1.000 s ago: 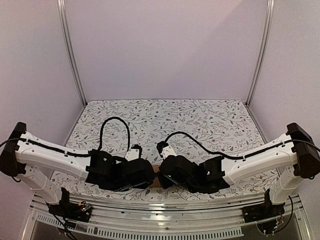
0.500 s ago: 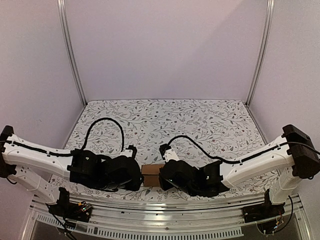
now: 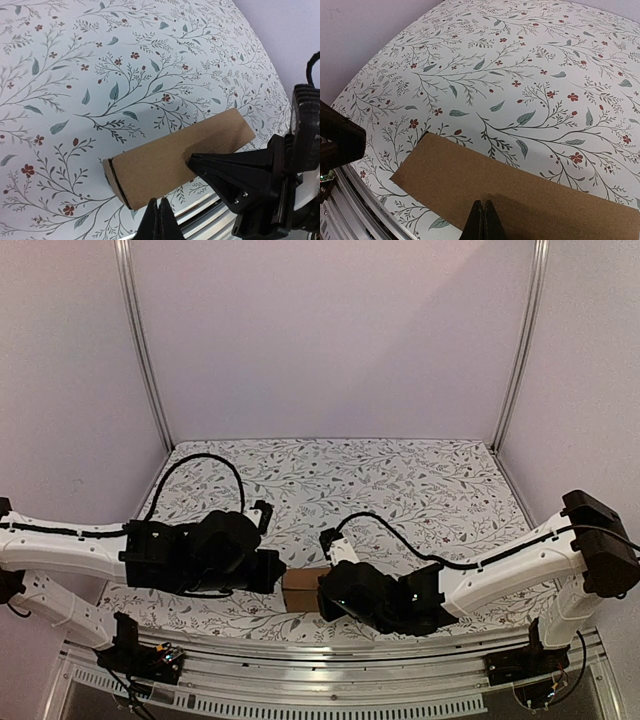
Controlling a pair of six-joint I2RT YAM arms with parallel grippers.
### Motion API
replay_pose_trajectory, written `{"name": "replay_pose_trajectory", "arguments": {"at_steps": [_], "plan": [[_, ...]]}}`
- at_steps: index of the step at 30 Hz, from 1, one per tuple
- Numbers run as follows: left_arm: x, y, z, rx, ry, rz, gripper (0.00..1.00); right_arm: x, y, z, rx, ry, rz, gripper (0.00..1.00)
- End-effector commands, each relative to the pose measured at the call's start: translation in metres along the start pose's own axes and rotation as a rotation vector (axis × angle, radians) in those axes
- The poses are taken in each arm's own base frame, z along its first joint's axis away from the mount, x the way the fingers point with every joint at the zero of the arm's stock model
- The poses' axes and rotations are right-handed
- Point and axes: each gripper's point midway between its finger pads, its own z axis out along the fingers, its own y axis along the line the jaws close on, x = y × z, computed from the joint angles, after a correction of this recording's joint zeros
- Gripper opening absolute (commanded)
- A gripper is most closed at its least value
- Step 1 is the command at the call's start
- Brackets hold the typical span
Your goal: Fold the paper box
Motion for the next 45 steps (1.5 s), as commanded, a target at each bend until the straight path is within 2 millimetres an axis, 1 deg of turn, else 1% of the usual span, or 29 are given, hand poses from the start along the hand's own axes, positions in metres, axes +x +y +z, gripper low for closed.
{"name": "replay_pose_trajectory", "arguments": {"at_steps": [1, 3, 8, 10, 13, 16, 19, 23, 25, 31, 35, 36, 39, 43, 45], "plan": [[0.002, -0.001, 0.018, 0.012, 0.034, 0.037, 0.0, 0.054, -0.026, 0.009, 0.071, 0.151, -0.093, 0.0], [0.005, 0.005, 0.026, -0.001, 0.049, 0.032, 0.0, 0.054, -0.026, 0.008, 0.07, 0.15, -0.095, 0.0], [0.016, 0.027, 0.038, -0.066, 0.066, 0.015, 0.0, 0.054, -0.027, 0.008, 0.07, 0.149, -0.094, 0.0], [0.024, 0.033, 0.042, -0.072, 0.08, 0.01, 0.0, 0.054, -0.027, 0.008, 0.07, 0.15, -0.097, 0.0], [0.041, 0.041, 0.052, -0.08, 0.12, -0.008, 0.0, 0.054, -0.026, 0.009, 0.068, 0.15, -0.096, 0.0], [0.058, 0.046, 0.06, -0.059, 0.155, -0.031, 0.0, 0.054, -0.026, 0.009, 0.068, 0.151, -0.101, 0.0], [0.069, 0.053, 0.064, -0.074, 0.182, -0.038, 0.0, 0.054, -0.025, 0.008, 0.067, 0.15, -0.103, 0.0], [0.072, 0.063, 0.063, -0.119, 0.188, -0.026, 0.0, 0.048, -0.025, 0.006, 0.069, 0.136, -0.099, 0.0], [0.069, 0.064, 0.061, -0.134, 0.184, -0.015, 0.0, 0.041, -0.023, 0.004, 0.063, 0.124, -0.103, 0.0], [0.062, 0.066, 0.058, -0.164, 0.17, 0.011, 0.0, 0.007, -0.017, -0.01, 0.022, 0.076, -0.066, 0.0], [0.062, 0.065, 0.058, -0.162, 0.172, 0.013, 0.0, -0.018, -0.019, -0.026, 0.005, 0.033, -0.061, 0.0], [0.062, 0.065, 0.058, -0.161, 0.173, 0.011, 0.0, -0.028, -0.019, -0.034, -0.004, 0.013, -0.054, 0.0], [0.062, 0.065, 0.059, -0.161, 0.174, 0.011, 0.0, -0.043, -0.026, -0.048, -0.008, -0.002, -0.058, 0.0], [0.062, 0.064, 0.059, -0.162, 0.173, 0.013, 0.0, -0.05, -0.044, -0.061, 0.014, 0.0, -0.063, 0.0], [0.062, 0.065, 0.059, -0.163, 0.172, 0.012, 0.0, -0.05, -0.053, -0.067, 0.026, 0.004, -0.062, 0.0]]}}
